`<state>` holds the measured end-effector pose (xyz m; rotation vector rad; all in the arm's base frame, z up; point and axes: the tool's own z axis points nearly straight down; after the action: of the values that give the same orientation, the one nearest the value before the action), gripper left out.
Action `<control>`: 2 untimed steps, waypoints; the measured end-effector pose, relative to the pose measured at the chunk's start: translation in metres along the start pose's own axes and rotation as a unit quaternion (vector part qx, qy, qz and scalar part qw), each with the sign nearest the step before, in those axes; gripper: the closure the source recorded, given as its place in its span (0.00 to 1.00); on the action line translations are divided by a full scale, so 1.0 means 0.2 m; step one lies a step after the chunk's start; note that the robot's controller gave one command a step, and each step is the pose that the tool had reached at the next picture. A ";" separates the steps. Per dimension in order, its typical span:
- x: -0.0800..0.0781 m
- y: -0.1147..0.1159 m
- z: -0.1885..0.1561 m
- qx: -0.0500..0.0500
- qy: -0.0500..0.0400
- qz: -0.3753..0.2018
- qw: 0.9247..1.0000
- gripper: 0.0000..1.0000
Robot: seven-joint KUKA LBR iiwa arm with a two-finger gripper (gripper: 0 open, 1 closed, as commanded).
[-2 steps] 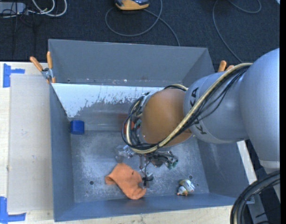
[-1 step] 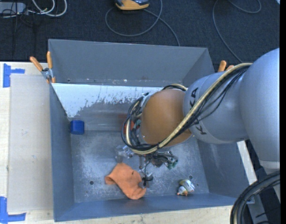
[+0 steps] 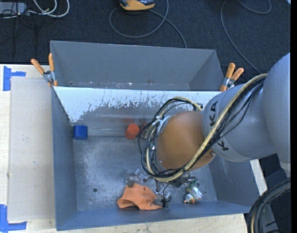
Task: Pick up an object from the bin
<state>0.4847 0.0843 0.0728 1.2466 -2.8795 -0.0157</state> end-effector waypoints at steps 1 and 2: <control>-0.10 0.07 0.00 0.003 0.000 0.028 1.000 0.00; -0.18 0.18 0.00 0.005 -0.007 0.081 0.997 0.00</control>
Offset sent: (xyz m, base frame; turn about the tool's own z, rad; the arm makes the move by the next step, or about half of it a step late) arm -0.0093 0.0543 -0.0028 0.1615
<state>0.4834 0.1345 0.0729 1.0157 -2.9861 -0.0095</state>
